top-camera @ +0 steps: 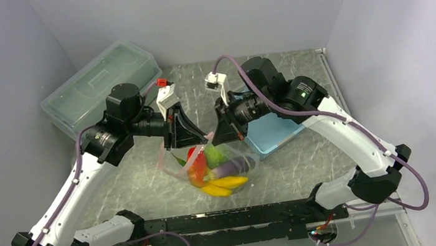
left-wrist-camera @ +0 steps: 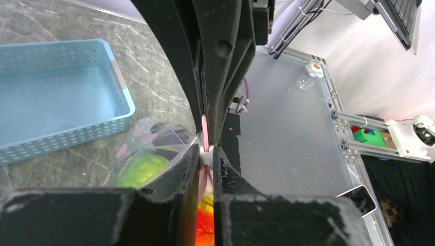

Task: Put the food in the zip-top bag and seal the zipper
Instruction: Zip the zipper food storage bag at the center of the board.

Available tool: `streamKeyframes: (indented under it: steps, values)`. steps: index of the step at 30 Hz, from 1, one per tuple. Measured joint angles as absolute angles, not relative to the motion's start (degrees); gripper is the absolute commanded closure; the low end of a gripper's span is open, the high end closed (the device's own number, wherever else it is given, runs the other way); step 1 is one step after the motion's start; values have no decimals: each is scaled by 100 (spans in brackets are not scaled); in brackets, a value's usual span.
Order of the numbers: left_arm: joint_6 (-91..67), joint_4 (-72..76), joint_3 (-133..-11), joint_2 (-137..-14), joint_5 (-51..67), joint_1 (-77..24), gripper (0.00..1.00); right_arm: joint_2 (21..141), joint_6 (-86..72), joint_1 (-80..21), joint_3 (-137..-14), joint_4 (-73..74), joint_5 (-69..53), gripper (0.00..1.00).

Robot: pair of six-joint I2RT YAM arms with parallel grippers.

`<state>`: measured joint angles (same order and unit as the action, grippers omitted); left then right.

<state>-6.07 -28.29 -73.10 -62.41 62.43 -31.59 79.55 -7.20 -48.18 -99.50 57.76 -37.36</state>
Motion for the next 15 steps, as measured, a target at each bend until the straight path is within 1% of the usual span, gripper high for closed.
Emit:
streamKeyframes:
  steps: [15]
  values:
    - [-427, -3192, -7424, -6169, 5951, -3157, 100, 7603, -823, -4604, -9950, 5741, -3312, 100]
